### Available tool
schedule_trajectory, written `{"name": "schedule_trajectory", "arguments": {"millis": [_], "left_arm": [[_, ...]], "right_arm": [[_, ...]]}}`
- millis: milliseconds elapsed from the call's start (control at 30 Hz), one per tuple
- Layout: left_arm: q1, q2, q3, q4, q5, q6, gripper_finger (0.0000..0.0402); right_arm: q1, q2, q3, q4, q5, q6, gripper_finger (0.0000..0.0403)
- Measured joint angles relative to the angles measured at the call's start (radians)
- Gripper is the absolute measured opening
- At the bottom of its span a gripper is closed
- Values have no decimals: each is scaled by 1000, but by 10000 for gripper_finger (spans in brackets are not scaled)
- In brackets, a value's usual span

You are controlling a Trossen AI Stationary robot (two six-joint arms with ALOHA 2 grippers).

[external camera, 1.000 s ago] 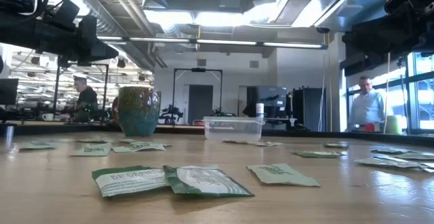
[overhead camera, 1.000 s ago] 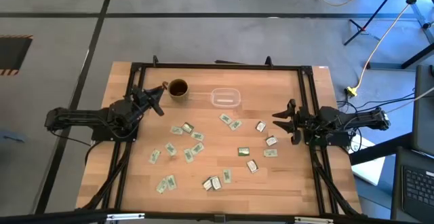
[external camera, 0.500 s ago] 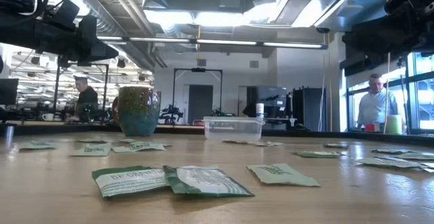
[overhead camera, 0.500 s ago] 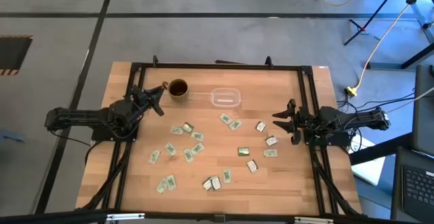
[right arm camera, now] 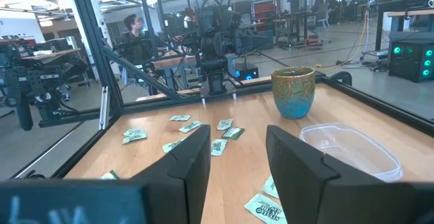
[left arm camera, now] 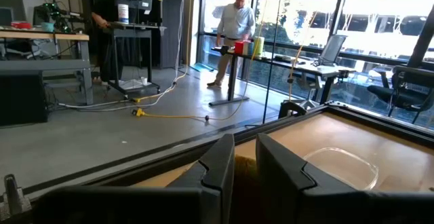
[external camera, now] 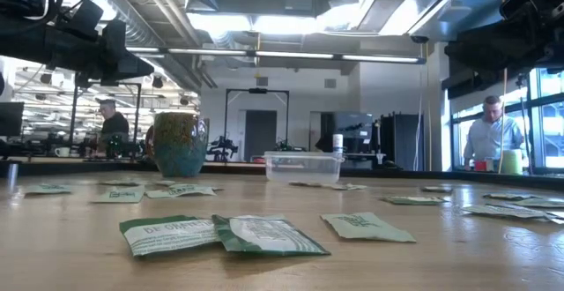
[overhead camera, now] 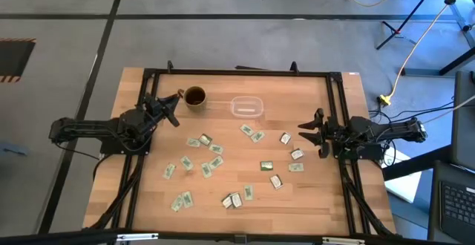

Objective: Pick and place Stevia / Truvia into bins

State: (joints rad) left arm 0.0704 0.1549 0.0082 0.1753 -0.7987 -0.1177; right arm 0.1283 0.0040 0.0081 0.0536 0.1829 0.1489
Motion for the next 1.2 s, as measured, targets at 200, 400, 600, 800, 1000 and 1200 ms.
{"name": "schedule_trajectory", "arguments": {"millis": [200,400,600,800,1000,1200], "left_arm": [[0,0,0,0,0,0,58],[0,0,0,0,0,0,58],[0,0,0,0,0,0,58],[0,0,0,0,0,0,58],[0,0,0,0,0,0,58],[0,0,0,0,0,0,58]], "right_arm": [[0,0,0,1,0,0,146],[0,0,0,1,0,0,146],[0,0,0,1,0,4,146],[0,0,0,2,27,-3,146],[0,0,0,2,27,-52,146],[0,21,0,5,65,-101,146]]}}
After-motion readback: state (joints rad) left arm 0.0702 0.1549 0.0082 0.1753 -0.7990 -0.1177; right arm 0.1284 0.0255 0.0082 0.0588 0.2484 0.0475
